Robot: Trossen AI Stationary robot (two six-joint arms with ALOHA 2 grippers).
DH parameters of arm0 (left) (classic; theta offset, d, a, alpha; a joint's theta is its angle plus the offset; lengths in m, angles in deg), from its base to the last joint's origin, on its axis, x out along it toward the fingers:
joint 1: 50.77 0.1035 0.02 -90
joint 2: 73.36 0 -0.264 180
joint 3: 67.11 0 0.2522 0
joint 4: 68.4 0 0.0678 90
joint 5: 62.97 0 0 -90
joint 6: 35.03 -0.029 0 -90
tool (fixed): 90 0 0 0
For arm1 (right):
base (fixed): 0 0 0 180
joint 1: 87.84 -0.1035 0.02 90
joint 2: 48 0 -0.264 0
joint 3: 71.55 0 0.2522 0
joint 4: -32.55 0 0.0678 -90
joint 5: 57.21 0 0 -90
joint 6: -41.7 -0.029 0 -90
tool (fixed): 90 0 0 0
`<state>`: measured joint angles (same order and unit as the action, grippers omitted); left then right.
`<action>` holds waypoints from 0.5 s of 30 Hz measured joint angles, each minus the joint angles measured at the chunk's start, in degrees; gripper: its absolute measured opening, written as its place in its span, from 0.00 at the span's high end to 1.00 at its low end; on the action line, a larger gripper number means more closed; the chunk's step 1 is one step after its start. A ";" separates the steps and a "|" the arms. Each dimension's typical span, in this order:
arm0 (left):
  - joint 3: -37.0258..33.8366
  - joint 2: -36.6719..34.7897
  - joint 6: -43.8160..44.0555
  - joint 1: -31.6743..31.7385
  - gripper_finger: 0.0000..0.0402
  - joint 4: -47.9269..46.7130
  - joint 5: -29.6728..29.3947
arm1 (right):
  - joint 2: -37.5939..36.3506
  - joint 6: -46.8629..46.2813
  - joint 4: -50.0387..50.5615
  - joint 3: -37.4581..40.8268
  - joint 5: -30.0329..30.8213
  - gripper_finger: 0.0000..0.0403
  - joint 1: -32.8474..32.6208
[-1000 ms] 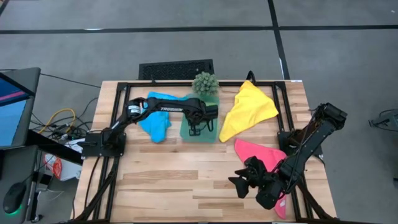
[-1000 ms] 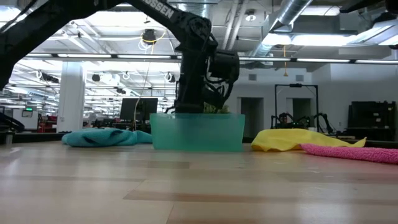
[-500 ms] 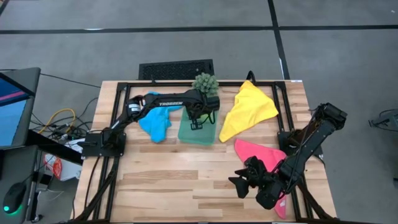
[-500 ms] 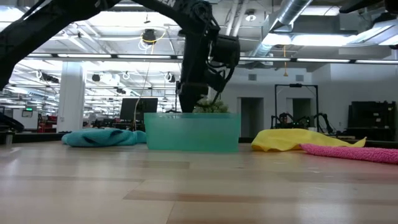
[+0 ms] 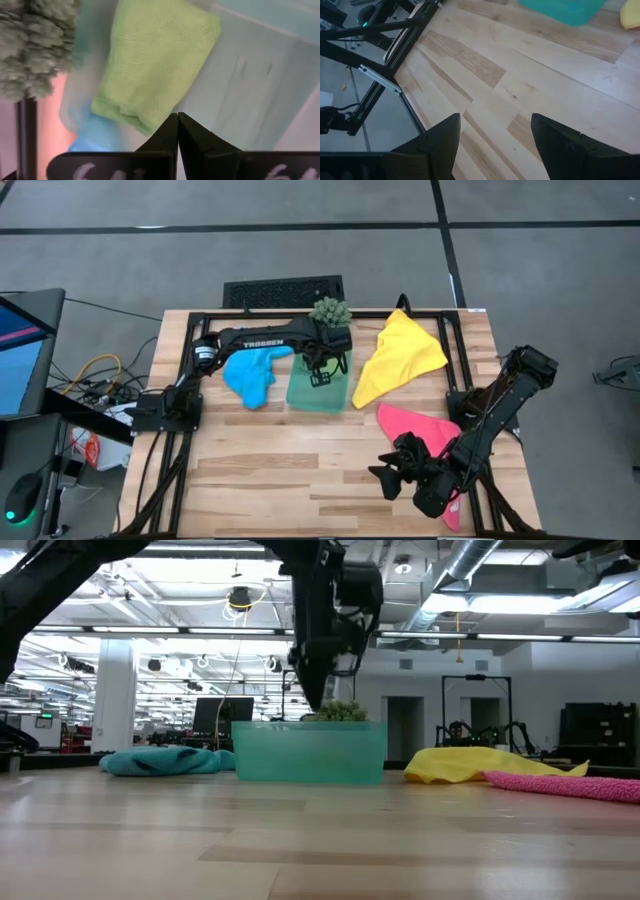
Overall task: Fold microfiber towels
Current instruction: Put the green micro fiber cloth into the green bin
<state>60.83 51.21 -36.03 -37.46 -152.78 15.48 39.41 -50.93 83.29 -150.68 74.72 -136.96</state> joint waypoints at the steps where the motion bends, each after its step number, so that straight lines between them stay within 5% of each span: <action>1: -1.33 0.09 0.06 0.16 1.00 1.24 0.50 | 0.00 0.03 0.00 0.00 -0.02 0.33 0.00; 15: -19.93 0.27 -0.41 2.95 1.00 15.54 -1.70 | 0.00 0.05 -0.14 0.00 -0.05 0.33 0.02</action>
<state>40.91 51.48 -36.44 -34.51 -137.24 13.78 39.41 -50.88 83.15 -150.68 74.68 -136.94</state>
